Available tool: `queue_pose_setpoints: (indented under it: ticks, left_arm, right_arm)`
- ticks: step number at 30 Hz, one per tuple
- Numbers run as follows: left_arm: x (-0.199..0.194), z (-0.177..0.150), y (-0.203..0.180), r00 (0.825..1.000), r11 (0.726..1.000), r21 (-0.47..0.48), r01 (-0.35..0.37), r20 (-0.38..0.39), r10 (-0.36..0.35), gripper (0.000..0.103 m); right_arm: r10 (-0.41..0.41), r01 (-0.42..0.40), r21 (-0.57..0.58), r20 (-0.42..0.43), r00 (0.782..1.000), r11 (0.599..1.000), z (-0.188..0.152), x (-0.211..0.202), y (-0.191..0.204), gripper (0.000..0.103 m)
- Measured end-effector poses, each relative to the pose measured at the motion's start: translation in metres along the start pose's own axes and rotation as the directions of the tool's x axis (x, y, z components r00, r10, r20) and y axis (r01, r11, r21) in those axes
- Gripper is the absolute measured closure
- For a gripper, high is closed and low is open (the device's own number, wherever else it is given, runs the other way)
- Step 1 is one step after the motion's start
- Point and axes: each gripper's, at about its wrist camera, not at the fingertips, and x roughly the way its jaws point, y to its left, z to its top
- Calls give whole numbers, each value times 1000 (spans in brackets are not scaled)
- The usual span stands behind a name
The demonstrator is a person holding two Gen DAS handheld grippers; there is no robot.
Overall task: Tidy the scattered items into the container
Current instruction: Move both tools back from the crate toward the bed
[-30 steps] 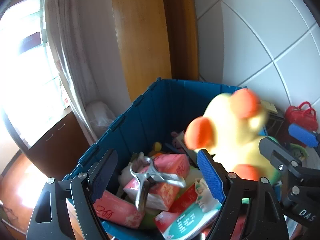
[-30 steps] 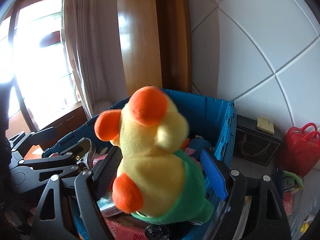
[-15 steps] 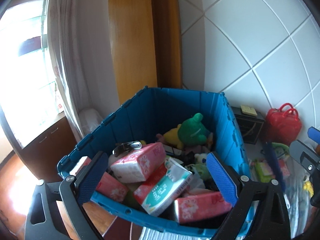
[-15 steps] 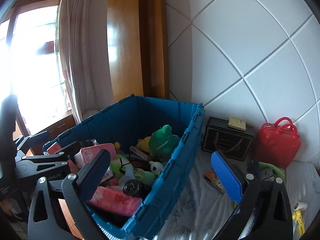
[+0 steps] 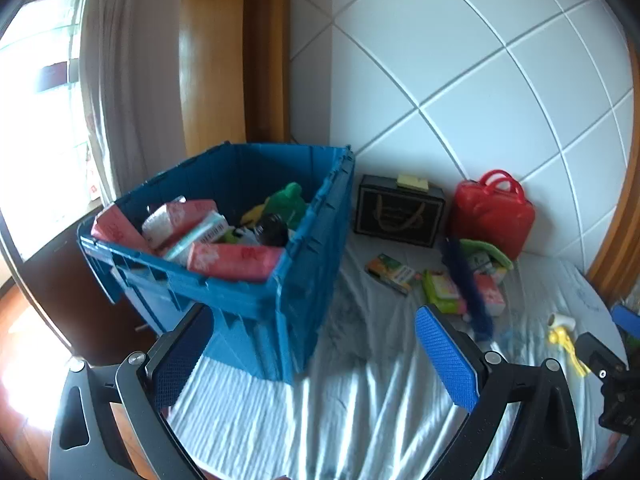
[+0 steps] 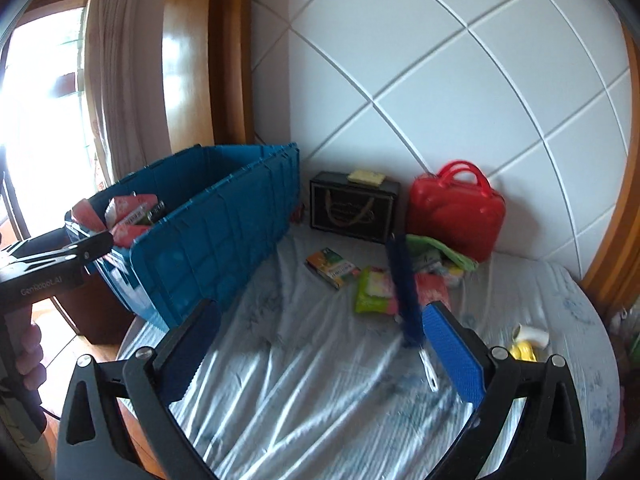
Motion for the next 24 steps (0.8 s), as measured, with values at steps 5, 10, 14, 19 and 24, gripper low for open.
queue_pose_setpoints:
  ticks: [5,10,14,19,24]
  left_arm:
    - [-20,-32,-29,998,998,8,57,-40,-56,1]
    - [-40,-47,-33,992,993,20,120,-39,-119,1]
    - [-55,-51,-29,995,994,46,94,-20,-93,1]
    - [-59,-57,-27,997,992,100,74,-24,-72,1]
    - [-62,-64,-22,996,990,115,87,-26,-85,1]
  right_arm:
    - [-29,33,55,-73,997,998,-40,-22,-27,0]
    - [-71,75,89,-54,996,993,-59,-57,-31,0]
    - [-95,97,106,-20,995,990,-64,-80,-22,0]
    - [-103,105,116,-22,994,988,-67,-85,-10,0]
    - [-120,126,125,-57,991,984,-73,-77,-4,0]
